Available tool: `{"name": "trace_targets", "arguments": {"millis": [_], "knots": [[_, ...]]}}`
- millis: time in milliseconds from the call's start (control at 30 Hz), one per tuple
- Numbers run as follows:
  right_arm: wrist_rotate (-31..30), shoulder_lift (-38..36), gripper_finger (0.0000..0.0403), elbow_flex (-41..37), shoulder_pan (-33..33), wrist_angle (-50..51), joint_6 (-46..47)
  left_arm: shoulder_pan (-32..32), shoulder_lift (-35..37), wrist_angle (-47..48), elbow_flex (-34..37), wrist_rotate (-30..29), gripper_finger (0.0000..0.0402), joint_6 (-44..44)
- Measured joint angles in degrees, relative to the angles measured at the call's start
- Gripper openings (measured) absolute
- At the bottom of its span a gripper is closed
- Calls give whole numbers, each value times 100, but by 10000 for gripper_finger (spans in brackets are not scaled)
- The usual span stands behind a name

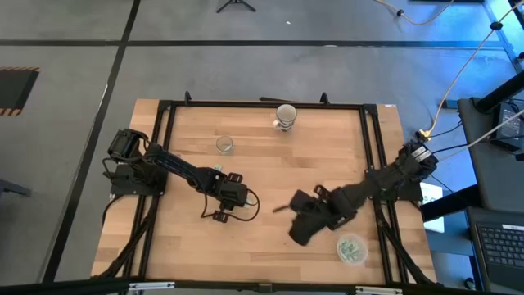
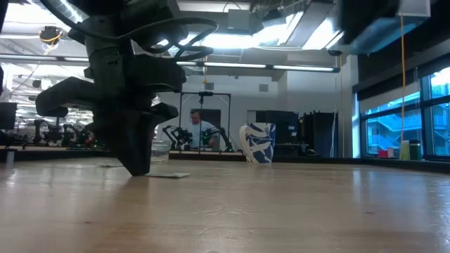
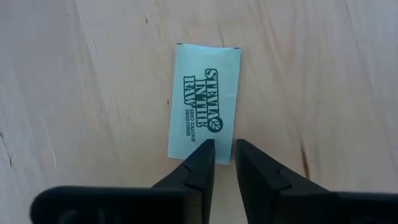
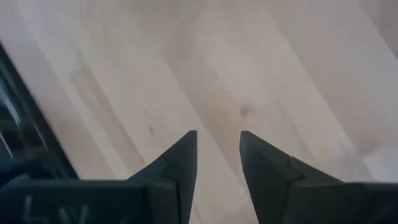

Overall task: Pick and place Stevia / Truvia into bins
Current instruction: Put the green stevia packet into the transparent container

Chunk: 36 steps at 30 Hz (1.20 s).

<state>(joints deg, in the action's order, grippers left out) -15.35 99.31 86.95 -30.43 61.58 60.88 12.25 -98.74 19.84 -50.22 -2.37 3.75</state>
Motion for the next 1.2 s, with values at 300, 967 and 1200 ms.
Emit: {"name": "trace_targets", "arguments": {"millis": [300,967,1200], "knots": [[997,2,125,-889,1028,-2112,-122,-2,0,-48,0,7,33,-4],[1353,41,125,-3421,2276,-6813,344,-4,-332,-393,-36,43,2,50],[1357,384,125,-3416,2353,-7053,359,-4,-455,-753,-33,59,3,191]]}}
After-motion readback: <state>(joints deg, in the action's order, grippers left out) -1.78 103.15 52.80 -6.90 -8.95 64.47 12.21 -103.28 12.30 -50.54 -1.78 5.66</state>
